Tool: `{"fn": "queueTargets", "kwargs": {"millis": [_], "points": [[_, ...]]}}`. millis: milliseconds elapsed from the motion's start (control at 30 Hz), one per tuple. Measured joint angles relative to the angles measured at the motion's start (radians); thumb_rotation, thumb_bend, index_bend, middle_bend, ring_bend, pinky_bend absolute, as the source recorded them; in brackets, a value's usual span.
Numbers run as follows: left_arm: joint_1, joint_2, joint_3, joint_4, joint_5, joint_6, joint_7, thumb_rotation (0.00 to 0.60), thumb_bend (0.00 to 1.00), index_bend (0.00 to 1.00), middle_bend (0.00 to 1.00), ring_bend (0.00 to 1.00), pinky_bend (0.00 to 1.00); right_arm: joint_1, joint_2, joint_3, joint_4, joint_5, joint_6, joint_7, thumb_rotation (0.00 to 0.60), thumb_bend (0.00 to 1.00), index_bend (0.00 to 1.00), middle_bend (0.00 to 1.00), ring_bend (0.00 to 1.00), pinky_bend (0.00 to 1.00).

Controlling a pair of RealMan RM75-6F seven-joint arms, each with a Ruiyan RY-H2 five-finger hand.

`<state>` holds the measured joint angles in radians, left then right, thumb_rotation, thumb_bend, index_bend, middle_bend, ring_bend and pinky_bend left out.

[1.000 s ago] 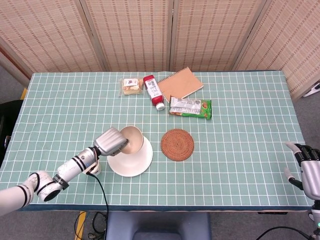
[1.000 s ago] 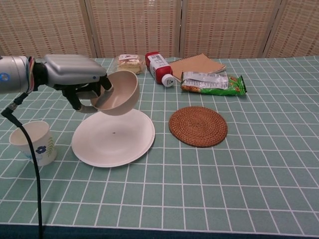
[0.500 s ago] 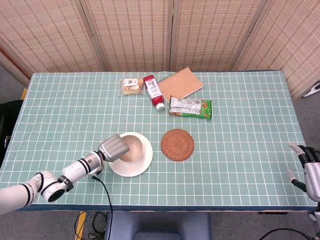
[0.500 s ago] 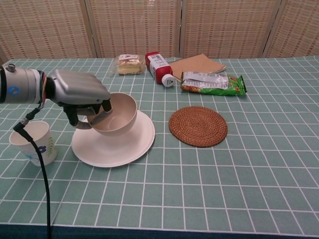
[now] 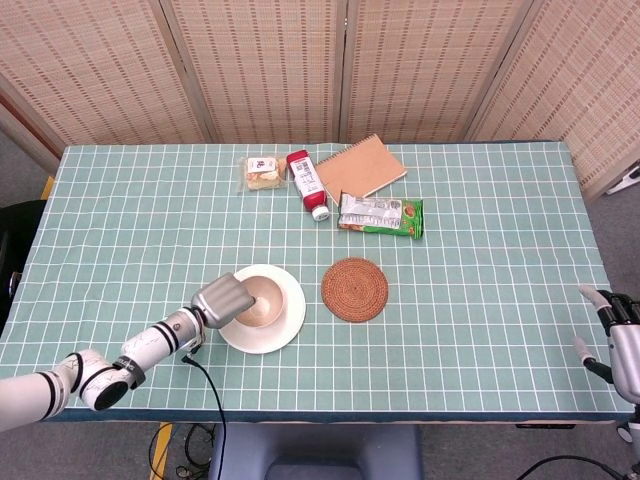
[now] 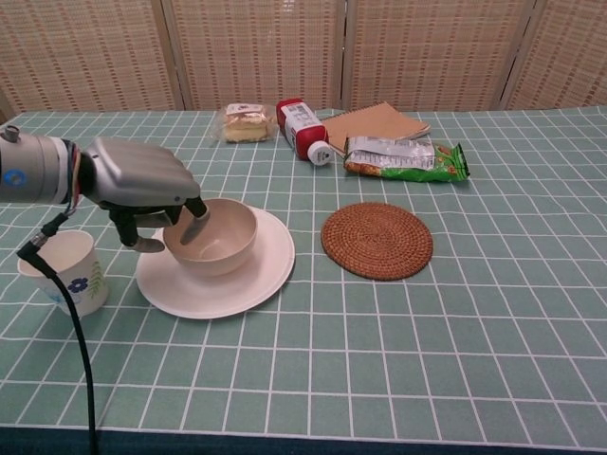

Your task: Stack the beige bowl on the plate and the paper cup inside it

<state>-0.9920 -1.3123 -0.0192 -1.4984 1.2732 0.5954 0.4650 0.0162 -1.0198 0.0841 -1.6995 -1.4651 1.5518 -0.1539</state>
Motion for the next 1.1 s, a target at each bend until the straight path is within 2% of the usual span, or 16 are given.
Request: {"fn": "queueTargets", "kwargs": {"millis": [200, 367, 700, 833, 933, 1100], "points": [[0.013, 0.034, 0.001, -0.053, -0.030, 0.039, 0.006, 0.600, 0.47, 0.30, 0.81, 0.70, 0.79, 0.001, -0.001, 0.002, 0.004, 0.000, -0.001, 0.004, 0.600, 0.26, 0.20, 0.24, 0.20, 0.24], [0.053, 0.080, -0.005, -0.094, -0.021, 0.120, -0.040, 0.600, 0.45, 0.26, 0.69, 0.58, 0.78, 0.004, -0.003, 0.003, 0.008, 0.000, -0.004, 0.007, 0.600, 0.26, 0.20, 0.24, 0.20, 0.24], [0.115, 0.177, 0.006, -0.141, 0.032, 0.181, -0.130, 0.600, 0.30, 0.19, 0.33, 0.33, 0.52, 0.015, -0.013, 0.006, 0.018, -0.004, -0.017, 0.012, 0.600, 0.26, 0.20, 0.24, 0.20, 0.25], [0.135, 0.222, 0.022, -0.175, 0.051, 0.183, -0.162, 0.582, 0.24, 0.10, 0.15, 0.18, 0.38, 0.018, -0.016, 0.006, 0.021, -0.005, -0.020, 0.013, 0.600, 0.26, 0.20, 0.24, 0.20, 0.25], [0.154, 0.244, 0.032, -0.196, 0.074, 0.192, -0.196, 0.546, 0.24, 0.07, 0.09, 0.14, 0.35, 0.020, -0.016, 0.007, 0.022, -0.007, -0.021, 0.013, 0.600, 0.26, 0.20, 0.24, 0.20, 0.25], [0.192, 0.252, 0.050, -0.202, 0.144, 0.238, -0.245, 0.544, 0.24, 0.07, 0.07, 0.13, 0.35, 0.021, -0.015, 0.009, 0.020, -0.006, -0.020, 0.014, 0.600, 0.26, 0.20, 0.24, 0.20, 0.25]]}}
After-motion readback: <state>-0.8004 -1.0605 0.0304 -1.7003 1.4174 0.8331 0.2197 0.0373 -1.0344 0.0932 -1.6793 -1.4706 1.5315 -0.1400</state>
